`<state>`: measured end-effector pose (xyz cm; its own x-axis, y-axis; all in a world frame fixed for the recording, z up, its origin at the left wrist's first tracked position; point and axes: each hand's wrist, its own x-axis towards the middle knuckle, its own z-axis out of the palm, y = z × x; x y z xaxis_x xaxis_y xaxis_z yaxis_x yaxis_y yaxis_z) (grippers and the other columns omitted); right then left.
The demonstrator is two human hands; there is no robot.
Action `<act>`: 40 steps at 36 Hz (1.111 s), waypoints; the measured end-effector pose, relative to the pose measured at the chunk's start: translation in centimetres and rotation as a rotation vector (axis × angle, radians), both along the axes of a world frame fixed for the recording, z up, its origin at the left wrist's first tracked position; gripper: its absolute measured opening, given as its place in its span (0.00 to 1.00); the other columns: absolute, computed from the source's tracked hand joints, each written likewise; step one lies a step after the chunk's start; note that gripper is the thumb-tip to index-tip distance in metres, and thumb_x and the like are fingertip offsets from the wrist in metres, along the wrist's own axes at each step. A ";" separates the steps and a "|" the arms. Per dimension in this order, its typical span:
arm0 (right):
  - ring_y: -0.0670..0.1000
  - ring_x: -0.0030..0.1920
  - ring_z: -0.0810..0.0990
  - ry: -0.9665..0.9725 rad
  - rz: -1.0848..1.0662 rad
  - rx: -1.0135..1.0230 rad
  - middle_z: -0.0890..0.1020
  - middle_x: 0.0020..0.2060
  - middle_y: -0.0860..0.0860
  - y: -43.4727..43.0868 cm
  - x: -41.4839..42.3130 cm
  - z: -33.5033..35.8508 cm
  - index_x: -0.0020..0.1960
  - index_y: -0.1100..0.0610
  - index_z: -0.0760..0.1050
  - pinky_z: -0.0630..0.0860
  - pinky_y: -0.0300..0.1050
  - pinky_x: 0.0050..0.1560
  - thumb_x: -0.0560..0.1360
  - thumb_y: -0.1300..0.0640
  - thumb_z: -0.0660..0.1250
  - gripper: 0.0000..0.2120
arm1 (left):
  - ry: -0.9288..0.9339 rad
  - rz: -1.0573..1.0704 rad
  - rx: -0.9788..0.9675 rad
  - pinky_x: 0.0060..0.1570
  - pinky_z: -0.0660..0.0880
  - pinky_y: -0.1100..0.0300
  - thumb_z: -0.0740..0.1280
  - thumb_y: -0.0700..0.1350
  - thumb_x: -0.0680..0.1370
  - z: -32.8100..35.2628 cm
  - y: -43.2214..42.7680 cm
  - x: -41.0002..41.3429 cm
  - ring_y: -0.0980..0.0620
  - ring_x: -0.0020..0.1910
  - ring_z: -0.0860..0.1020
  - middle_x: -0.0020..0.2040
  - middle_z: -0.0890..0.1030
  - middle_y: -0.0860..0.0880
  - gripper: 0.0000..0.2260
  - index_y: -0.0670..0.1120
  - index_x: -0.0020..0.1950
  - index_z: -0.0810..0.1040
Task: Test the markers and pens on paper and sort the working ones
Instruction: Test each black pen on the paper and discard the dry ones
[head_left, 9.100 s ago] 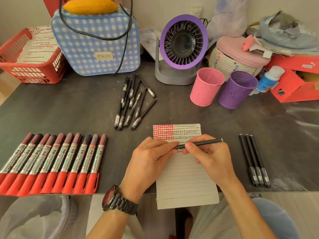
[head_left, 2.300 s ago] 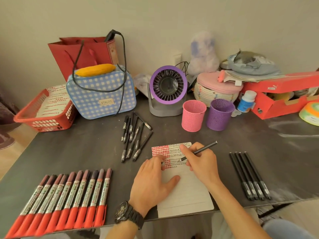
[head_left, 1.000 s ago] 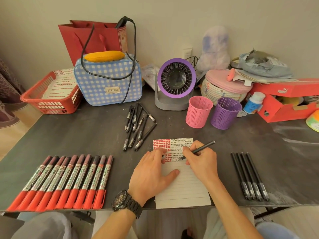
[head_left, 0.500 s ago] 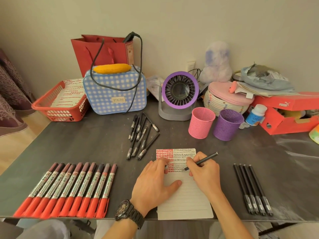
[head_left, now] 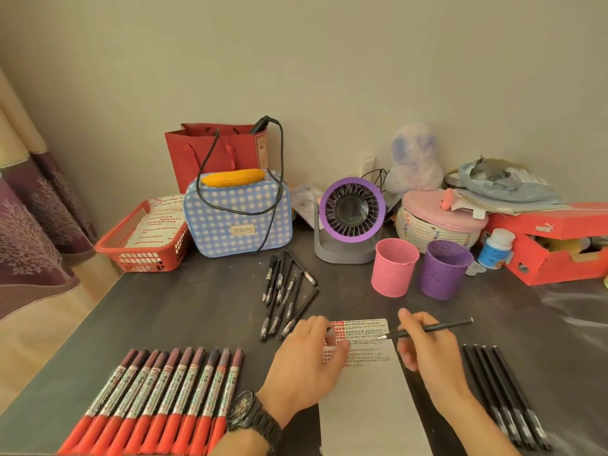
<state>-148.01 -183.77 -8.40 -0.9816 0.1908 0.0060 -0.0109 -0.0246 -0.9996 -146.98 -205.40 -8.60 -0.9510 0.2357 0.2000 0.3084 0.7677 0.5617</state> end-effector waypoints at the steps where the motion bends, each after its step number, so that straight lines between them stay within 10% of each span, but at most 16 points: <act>1: 0.50 0.25 0.71 0.009 0.022 -0.055 0.76 0.26 0.56 0.1 0.1 0.9 0.34 0.54 0.76 0.66 0.39 0.23 0.81 0.54 0.66 0.17 | 0.003 -0.006 0.049 0.45 0.71 0.59 0.51 0.64 0.80 1.2 -0.1 -0.3 0.59 0.48 0.71 0.46 0.72 0.60 0.13 0.57 0.48 0.66; 5: 0.53 0.27 0.74 0.093 0.108 -0.273 0.79 0.32 0.60 -0.3 0.8 5.9 0.43 0.59 0.78 0.70 0.42 0.25 0.77 0.61 0.66 0.05 | 0.059 -0.045 0.191 0.49 0.69 0.63 0.51 0.55 0.84 6.3 0.0 -1.5 0.58 0.50 0.74 0.48 0.73 0.59 0.11 0.57 0.49 0.72; 10: 0.53 0.25 0.74 0.257 0.106 -0.306 0.81 0.34 0.61 -1.0 1.4 11.6 0.40 0.53 0.81 0.70 0.42 0.24 0.81 0.63 0.63 0.14 | 0.191 -0.104 0.263 0.47 0.67 0.74 0.58 0.52 0.84 11.4 0.4 -2.0 0.61 0.47 0.76 0.50 0.73 0.65 0.11 0.60 0.63 0.78; 24: 0.52 0.23 0.74 0.406 0.112 -0.232 0.83 0.34 0.59 -1.8 2.5 16.9 0.38 0.48 0.81 0.69 0.43 0.24 0.65 0.45 0.71 0.07 | 0.191 -0.130 0.673 0.42 0.79 0.53 0.67 0.65 0.71 15.1 2.5 -0.3 0.50 0.37 0.78 0.46 0.83 0.57 0.13 0.64 0.53 0.78; 30: 0.52 0.21 0.71 0.417 0.136 -0.294 0.80 0.30 0.60 -1.2 2.8 16.7 0.36 0.50 0.82 0.68 0.41 0.21 0.67 0.52 0.70 0.04 | 0.172 -0.150 0.708 0.39 0.76 0.65 0.69 0.61 0.74 15.2 2.3 0.1 0.54 0.35 0.78 0.45 0.83 0.57 0.08 0.64 0.52 0.79; 40: 0.50 0.26 0.74 0.403 0.219 -0.061 0.82 0.33 0.56 -1.7 2.8 16.0 0.43 0.56 0.84 0.71 0.41 0.27 0.68 0.41 0.77 0.18 | 0.159 -0.176 0.646 0.43 0.78 0.50 0.71 0.57 0.76 15.7 2.2 0.9 0.46 0.38 0.78 0.46 0.84 0.59 0.07 0.65 0.53 0.81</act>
